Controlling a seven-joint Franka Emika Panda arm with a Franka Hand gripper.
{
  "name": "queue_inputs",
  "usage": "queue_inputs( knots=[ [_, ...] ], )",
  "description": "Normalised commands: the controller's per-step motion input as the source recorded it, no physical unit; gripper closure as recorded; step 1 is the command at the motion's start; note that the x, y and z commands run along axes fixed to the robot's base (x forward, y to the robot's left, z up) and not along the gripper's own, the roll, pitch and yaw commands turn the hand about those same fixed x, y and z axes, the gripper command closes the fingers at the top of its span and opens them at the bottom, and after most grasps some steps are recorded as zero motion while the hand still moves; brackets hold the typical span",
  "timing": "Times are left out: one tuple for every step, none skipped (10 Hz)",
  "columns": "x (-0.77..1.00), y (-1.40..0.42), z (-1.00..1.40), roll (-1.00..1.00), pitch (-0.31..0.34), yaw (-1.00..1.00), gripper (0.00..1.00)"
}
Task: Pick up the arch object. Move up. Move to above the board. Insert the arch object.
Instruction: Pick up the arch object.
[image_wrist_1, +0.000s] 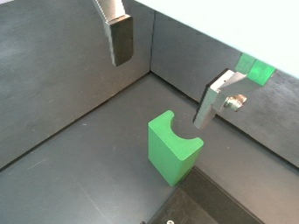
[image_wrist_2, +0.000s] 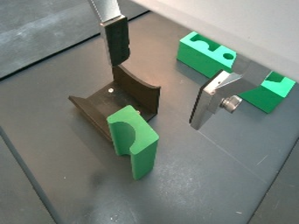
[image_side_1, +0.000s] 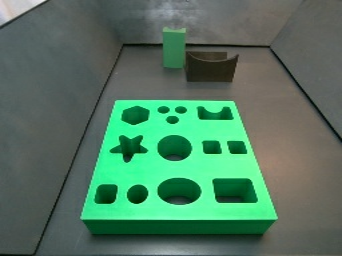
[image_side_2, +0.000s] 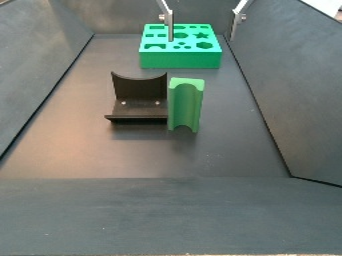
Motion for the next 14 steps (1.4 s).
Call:
queue_inputs(
  knots=[
    [0.46,0.0,-0.28,-0.15,0.24,-0.27,0.0],
    [0.0,0.05,-0.23,-0.14,0.0,0.0,0.0],
    [-0.1,0.09,-0.24,-0.11,-0.026,-0.07,0.0],
    [0.57,0.01,-0.39,-0.01,0.154,-0.28,0.0],
    [0.37,0.12,-0.45,0.0,0.111,-0.25,0.0],
    [0.17,0.19,-0.42,-0.04,0.08,-0.37,0.0],
    [0.15,0.23,-0.39,-0.04,0.086,-0.35,0.0],
    [0.09,0.21,-0.34,-0.01,0.064,-0.32,0.0],
    [0.0,0.19,-0.34,0.0,0.011,-0.11,0.0],
    [-0.17,0.12,-0.34,0.0,-0.007,0.0,0.0],
    [-0.17,0.05,-0.32,0.0,-0.059,0.0,0.0],
    [-0.08,0.0,-0.36,0.0,-0.063,0.01,0.0],
    [-0.17,0.0,-0.39,0.0,-0.12,0.0,0.0],
    [-0.15,0.0,-0.49,0.0,-0.13,0.0,0.0]
  ],
)
